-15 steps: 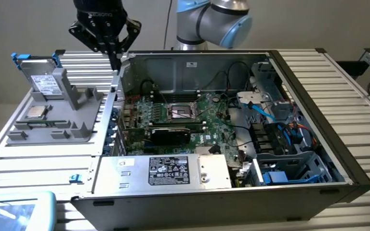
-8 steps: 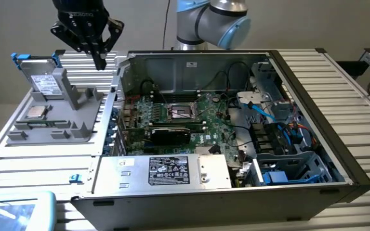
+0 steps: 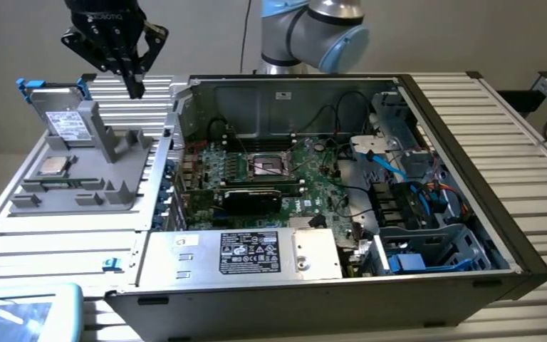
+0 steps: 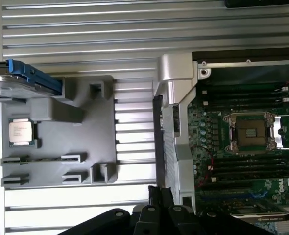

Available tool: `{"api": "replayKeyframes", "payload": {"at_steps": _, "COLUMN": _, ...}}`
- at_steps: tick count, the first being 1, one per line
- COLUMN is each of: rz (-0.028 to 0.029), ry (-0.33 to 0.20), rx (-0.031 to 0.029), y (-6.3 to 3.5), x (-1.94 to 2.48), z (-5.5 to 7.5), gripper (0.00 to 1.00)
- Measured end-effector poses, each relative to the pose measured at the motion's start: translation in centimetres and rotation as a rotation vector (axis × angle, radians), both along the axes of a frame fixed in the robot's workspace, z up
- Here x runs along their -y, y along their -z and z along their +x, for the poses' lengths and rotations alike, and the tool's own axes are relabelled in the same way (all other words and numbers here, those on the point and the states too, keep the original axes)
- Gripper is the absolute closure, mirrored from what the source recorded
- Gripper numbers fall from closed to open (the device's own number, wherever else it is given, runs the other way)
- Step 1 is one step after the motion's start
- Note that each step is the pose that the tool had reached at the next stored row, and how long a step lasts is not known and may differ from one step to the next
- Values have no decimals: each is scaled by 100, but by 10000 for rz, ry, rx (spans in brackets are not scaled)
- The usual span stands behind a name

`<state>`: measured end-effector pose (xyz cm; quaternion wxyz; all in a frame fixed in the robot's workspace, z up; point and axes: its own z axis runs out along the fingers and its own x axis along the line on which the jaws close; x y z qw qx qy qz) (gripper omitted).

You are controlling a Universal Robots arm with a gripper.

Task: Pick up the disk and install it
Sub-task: 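Reach for the disk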

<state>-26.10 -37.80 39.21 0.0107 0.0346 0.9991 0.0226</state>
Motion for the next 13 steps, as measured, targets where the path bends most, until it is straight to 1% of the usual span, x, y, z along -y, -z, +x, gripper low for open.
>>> {"api": "replayKeyframes", "payload": {"at_steps": 3, "rz": -18, "ry": -1, "rx": -2, "y": -1, "x": -60, "z": -87, "gripper": 89}}
{"api": "replayKeyframes", "payload": {"at_steps": 6, "rz": -31, "ry": 0, "rx": 0, "y": 0, "x": -107, "z": -189, "gripper": 89}}
{"api": "replayKeyframes", "payload": {"at_steps": 13, "rz": -35, "ry": 1, "rx": 0, "y": 6, "x": -215, "z": -469, "gripper": 89}}
